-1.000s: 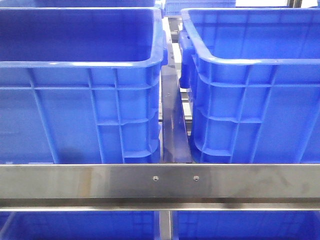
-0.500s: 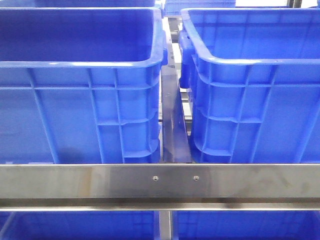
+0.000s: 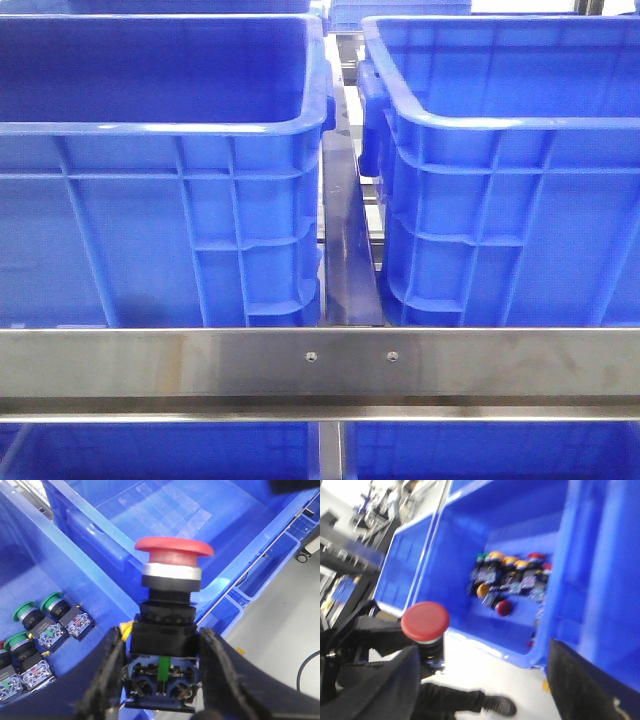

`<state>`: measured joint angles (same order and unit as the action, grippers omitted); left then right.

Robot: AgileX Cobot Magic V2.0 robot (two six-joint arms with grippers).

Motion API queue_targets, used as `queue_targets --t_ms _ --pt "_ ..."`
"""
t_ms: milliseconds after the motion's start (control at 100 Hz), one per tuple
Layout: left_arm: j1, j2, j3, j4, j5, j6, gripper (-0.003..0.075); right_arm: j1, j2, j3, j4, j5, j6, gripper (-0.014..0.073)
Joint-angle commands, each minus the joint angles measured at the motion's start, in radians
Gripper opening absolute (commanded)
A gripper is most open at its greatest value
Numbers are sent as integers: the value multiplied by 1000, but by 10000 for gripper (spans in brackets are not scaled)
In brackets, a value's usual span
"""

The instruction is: Pick red and yellow buttons and place in box

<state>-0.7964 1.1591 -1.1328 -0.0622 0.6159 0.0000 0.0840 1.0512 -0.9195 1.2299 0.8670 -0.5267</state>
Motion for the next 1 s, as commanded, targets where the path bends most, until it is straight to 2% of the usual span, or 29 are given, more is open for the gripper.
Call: queue_targets --t_ms 0,240,530,630,780,870,920,990 --pt "-8 -18 -28 -13 -80 0 -19 67 40 -66 72 -27 -31 551" --pt "-8 -18 -28 -13 -80 0 -19 228 169 -161 72 -60 -41 551" --pt "-8 -18 -28 -13 -80 0 -19 309 272 -258 74 -64 -43 545" --pt "-8 -18 -28 -13 -80 0 -19 315 280 -262 78 -55 -49 460" --pt "-6 -18 -28 -13 -80 0 -11 315 280 -262 78 -47 -49 230" --pt "-6 -18 -28 -13 -80 0 71 315 280 -262 78 -47 -52 185" --pt "-6 -18 -28 -13 -78 0 150 315 280 -262 78 -47 -57 185" --pt "-6 -18 -28 -13 -78 0 304 315 280 -262 78 -49 -67 185"
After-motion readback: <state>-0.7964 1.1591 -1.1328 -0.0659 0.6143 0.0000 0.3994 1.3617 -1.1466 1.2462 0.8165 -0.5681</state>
